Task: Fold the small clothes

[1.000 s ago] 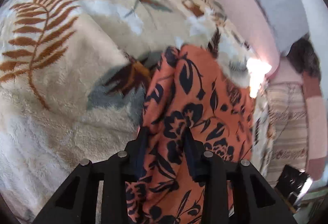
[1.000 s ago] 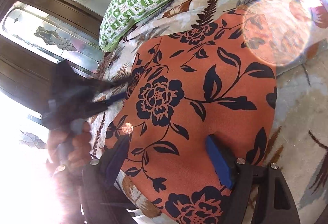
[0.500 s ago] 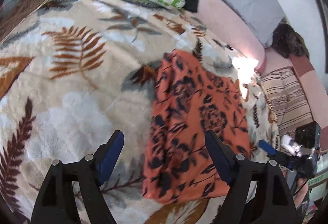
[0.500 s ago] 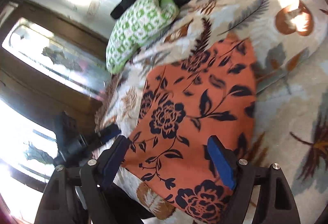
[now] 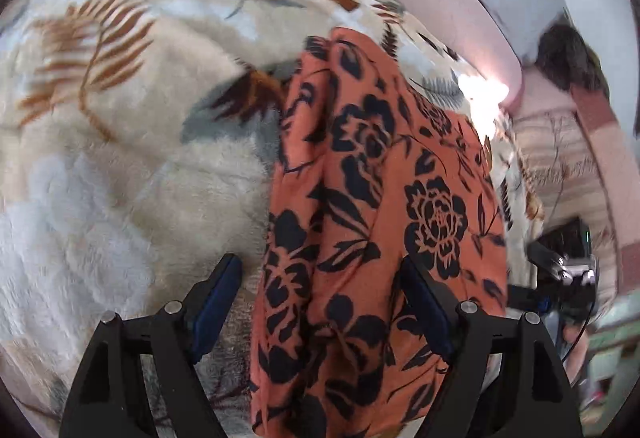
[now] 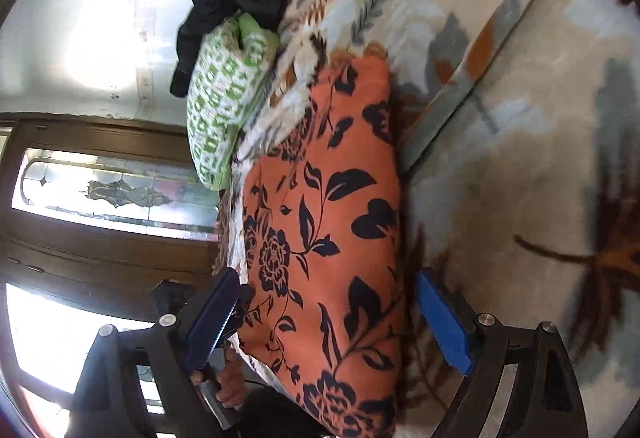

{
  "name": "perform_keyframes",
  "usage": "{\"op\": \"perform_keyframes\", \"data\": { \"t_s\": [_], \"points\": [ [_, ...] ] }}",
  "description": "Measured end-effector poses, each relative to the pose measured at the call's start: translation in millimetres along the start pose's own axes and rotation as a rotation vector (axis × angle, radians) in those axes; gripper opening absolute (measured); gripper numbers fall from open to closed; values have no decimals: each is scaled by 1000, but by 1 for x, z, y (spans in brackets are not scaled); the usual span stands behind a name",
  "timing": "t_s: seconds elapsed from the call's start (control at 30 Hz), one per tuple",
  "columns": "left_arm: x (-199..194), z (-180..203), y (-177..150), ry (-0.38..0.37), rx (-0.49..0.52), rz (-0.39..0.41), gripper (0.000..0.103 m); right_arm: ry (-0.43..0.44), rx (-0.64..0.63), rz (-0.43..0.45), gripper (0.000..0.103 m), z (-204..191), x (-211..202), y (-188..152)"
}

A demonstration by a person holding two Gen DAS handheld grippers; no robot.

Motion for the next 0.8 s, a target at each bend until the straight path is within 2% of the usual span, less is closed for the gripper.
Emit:
{"op": "perform_keyframes", "data": {
  "t_s": [0.03,0.07,0.1,0.17,0.2,0.33,0.43,0.53,0.57,0.6,0.63,0.67,0.7,0.73,0.77,0.8],
  "points": [
    [2,6,-1,-8,22,-17,55,-27,-10,-50,90,0,16,-1],
    [5,9,-2,-36,9,-39,46,-75,-56,-60,76,-5,25,-3],
    [3,11,-2,-18,10,-24,42,-125,-117,-67,51,-12,32,-4],
    [-2,20,-2,16,49,1,31,-178,-204,-48,39,-28,31,-5],
    [-8,29,-2,25,70,22,29,-182,-242,-28,35,-38,25,-5],
    [-23,85,6,0,167,124,27,-216,-405,78,33,-80,-24,3],
    [-15,125,16,-26,222,168,27,-228,-449,148,33,-84,-67,19],
    [18,142,19,-46,202,137,32,-199,-374,146,34,-47,-92,39],
    [38,142,17,-24,199,112,36,-204,-339,138,38,-29,-93,43],
    [56,141,13,13,195,81,36,-236,-311,133,40,-9,-91,47],
    [75,135,7,67,185,28,40,-290,-278,118,45,15,-86,50],
    [83,133,2,75,176,6,46,-381,-232,104,63,40,-82,51],
    [79,133,-1,64,177,28,46,-468,-195,99,67,59,-80,50],
    [69,135,-3,76,191,58,53,-480,-182,111,68,69,-83,46],
    [58,135,-4,104,211,76,58,-438,-180,150,68,69,-92,42],
    [47,137,-6,127,231,92,59,-453,-185,195,68,64,-102,38]
  ]
}}
Point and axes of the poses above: each gripper's, at about its wrist camera, not at the fingertips, and x roughly the way its jaws point, z to its right, y to its top, the point moved 5 cm from there along x, roughly the way its jaws point, and after that the axes turned 7 degrees about -y, right-handed, at the moved point
